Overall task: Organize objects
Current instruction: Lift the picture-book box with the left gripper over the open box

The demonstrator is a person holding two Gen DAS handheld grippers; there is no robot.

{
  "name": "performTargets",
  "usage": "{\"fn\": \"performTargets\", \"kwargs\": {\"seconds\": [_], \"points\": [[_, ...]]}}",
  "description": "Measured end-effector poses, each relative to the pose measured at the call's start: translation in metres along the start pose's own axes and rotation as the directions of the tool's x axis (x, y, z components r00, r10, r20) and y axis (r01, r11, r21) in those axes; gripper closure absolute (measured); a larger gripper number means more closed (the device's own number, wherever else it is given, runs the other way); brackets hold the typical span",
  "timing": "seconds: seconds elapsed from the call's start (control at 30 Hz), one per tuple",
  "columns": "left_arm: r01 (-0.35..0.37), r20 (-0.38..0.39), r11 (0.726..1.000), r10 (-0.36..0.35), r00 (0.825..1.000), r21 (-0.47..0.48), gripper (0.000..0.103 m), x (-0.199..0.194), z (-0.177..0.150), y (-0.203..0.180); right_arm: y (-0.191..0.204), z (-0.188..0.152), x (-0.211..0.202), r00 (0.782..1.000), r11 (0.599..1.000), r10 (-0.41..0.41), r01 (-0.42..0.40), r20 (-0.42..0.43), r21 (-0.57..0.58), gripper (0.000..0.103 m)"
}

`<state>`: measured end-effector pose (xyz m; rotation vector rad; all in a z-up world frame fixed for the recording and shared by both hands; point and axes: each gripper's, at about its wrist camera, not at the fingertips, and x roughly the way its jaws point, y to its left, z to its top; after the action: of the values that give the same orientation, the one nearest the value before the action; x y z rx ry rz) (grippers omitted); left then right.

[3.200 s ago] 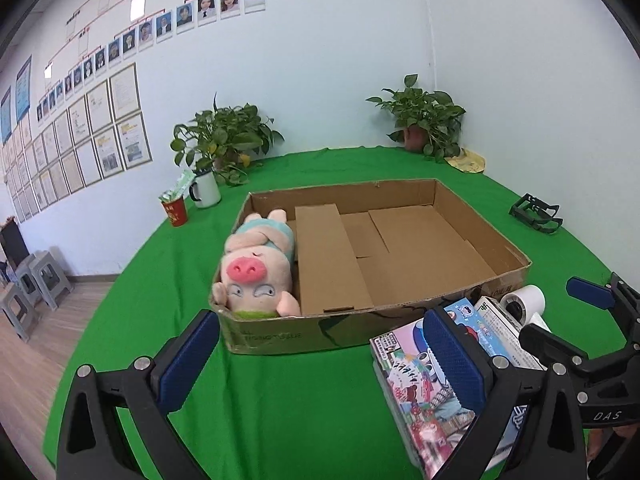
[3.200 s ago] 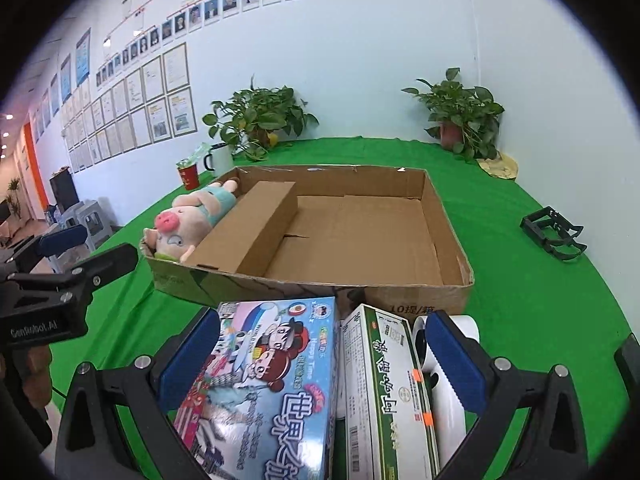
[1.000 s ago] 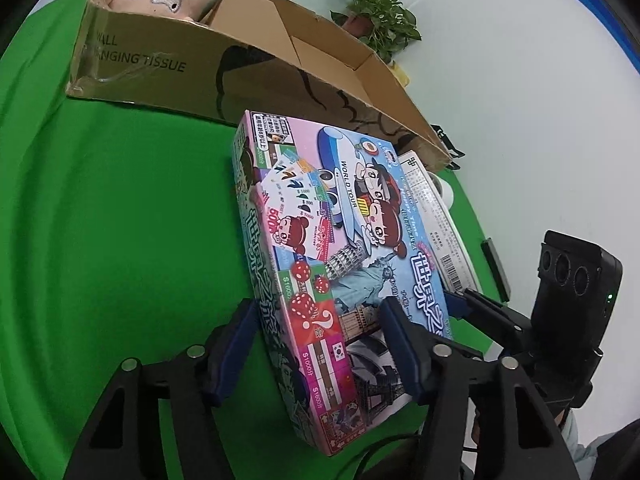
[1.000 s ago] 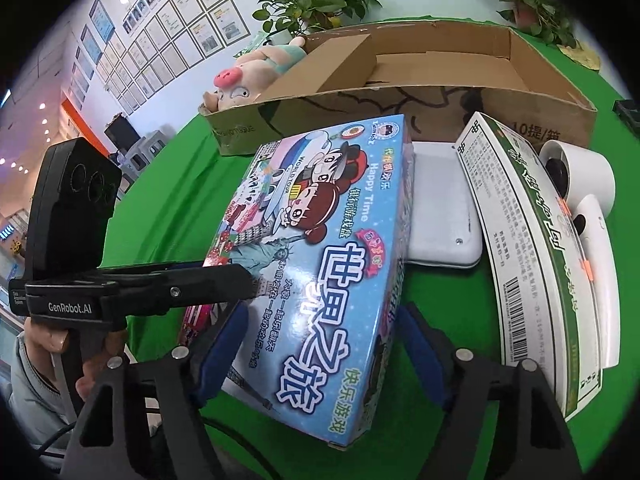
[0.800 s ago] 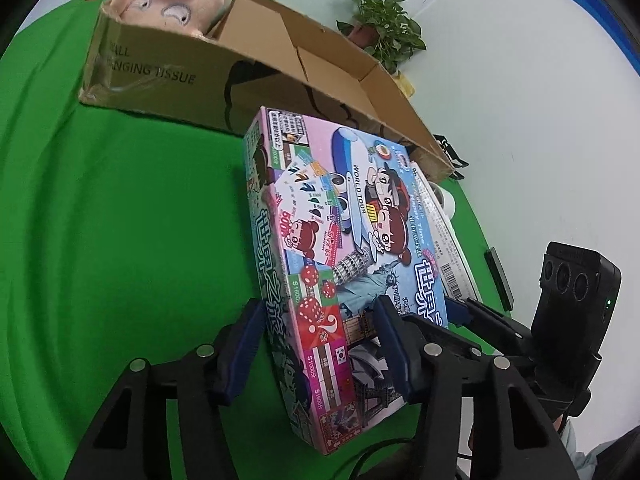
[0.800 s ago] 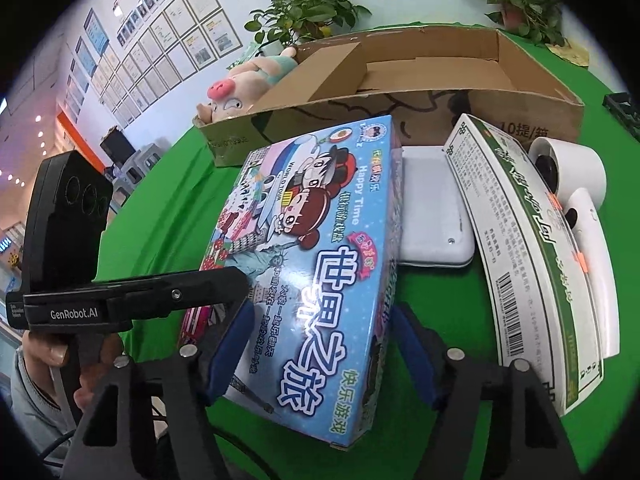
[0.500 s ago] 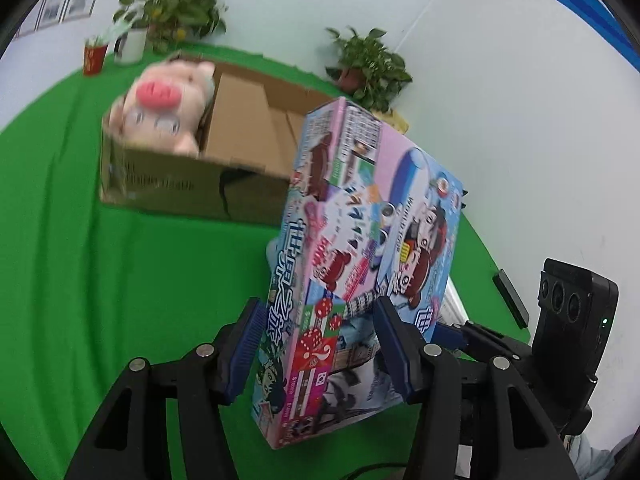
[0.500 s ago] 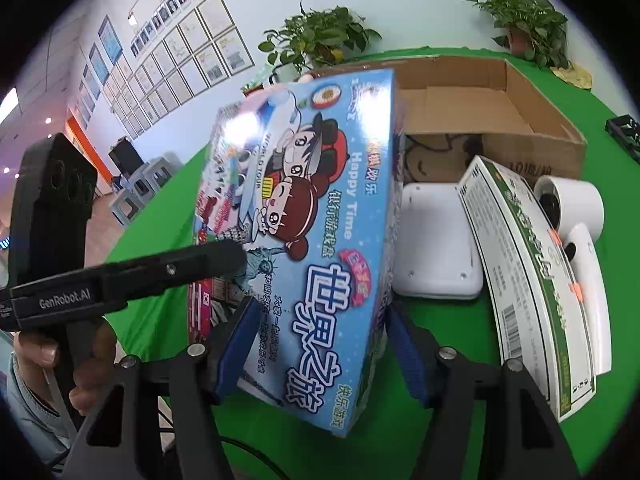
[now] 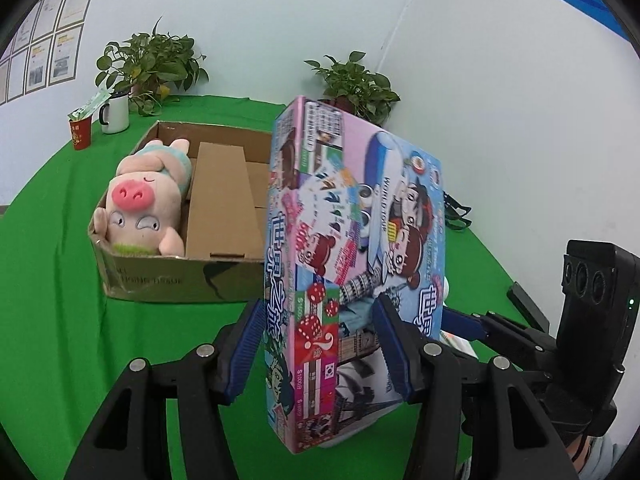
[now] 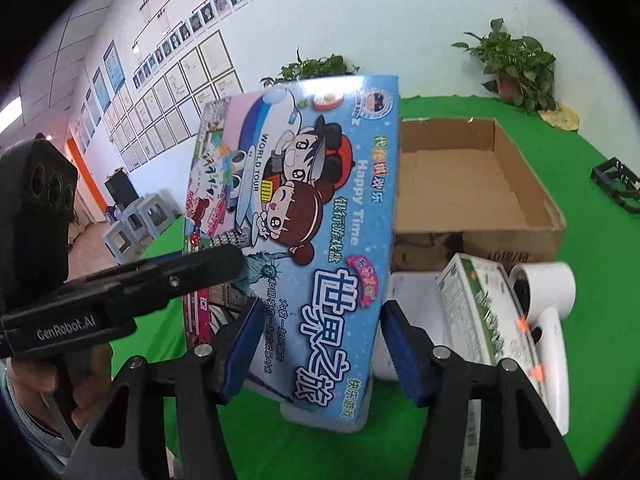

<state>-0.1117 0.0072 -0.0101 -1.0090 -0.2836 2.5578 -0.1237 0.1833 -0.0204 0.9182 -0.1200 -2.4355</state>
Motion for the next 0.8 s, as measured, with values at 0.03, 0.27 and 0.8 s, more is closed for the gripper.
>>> {"fn": "performTargets", "kwargs": {"seconds": [0.03,0.27,0.8], "points": [[0.002,0.002,1.000,-0.002,1.000,0.000,0.050,0.000,0.003,0.001,-0.001,0.003,-0.001,1.000,1.000,-0.007,0.007,0.010,-0.002,0.045],[0.010,0.038,1.000,-0.010,0.999,0.014,0.050,0.008,0.033,-0.003,-0.006,0.021,-0.005,0.997,0.999,-0.037,0.038,0.063,-0.014,0.046],[0.007,0.059,0.999,-0.010,0.998,0.052,0.050,0.039,0.119,-0.007,-0.022,0.075,0.011,0.990,0.998,-0.064,0.066,0.126,-0.012,0.046]]}}
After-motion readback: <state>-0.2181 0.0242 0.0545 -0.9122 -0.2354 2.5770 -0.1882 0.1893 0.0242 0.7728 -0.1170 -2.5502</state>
